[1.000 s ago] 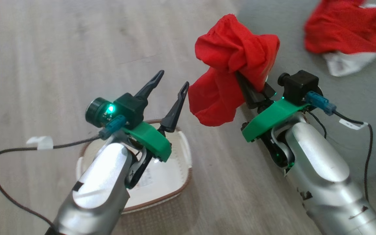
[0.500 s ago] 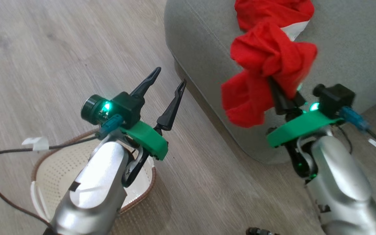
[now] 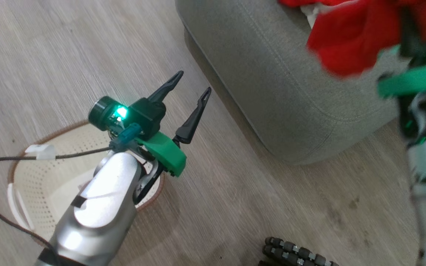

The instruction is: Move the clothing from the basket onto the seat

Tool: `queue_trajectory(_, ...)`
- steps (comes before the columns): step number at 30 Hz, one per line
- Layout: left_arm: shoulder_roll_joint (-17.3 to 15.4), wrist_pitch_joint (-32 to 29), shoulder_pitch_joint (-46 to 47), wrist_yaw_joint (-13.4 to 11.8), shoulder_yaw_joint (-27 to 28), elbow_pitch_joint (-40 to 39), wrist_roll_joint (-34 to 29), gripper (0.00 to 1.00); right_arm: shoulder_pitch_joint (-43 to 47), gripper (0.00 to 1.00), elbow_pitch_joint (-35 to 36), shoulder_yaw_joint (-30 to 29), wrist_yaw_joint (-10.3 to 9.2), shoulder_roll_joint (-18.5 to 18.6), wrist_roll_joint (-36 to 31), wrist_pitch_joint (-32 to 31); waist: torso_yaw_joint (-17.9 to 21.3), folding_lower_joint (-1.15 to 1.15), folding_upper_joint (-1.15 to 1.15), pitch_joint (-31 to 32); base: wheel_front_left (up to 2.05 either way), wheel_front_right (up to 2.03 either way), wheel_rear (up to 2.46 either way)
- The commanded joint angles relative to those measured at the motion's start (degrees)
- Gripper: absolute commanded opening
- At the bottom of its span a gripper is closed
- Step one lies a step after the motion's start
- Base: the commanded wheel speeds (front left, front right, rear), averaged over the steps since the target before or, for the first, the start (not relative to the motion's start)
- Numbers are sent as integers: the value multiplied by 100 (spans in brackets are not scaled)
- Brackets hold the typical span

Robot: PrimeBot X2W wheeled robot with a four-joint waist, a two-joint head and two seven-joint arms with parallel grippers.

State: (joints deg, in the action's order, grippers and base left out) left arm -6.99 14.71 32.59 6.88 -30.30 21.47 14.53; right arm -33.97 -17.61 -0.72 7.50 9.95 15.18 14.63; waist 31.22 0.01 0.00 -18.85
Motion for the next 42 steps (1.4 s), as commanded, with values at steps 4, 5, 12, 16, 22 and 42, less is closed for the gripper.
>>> queue_trajectory(4,-253,14,314,24,107,-234,-90,100,-1036,0,-212,-254,-1,327,-141,37,-10,-1,0,-464,0,0,0)
queue_trajectory(5,-293,-6,327,25,107,-258,-96,100,-1229,0,-313,-326,-1,380,-199,37,-7,-1,0,-540,0,0,0)
queue_trajectory(12,-479,-201,467,34,-33,-530,-142,100,-2637,0,-1278,-1024,-1,830,-285,37,-221,-1,0,-1139,0,0,0)
queue_trajectory(16,-564,-321,539,38,-106,-660,-148,100,-3400,0,-1967,-1465,-1,1169,-438,14,-384,-1,0,-1490,0,0,0)
queue_trajectory(22,-670,-465,688,46,-241,-834,-134,100,-4258,0,-2622,-1985,-1,1595,-1002,-121,-716,-1,0,-2071,0,0,0)
queue_trajectory(42,-674,-185,940,32,-345,-595,72,100,-3930,100,-4007,-4412,-1,1642,-2261,-711,-1634,-1,0,-2602,0,0,0)
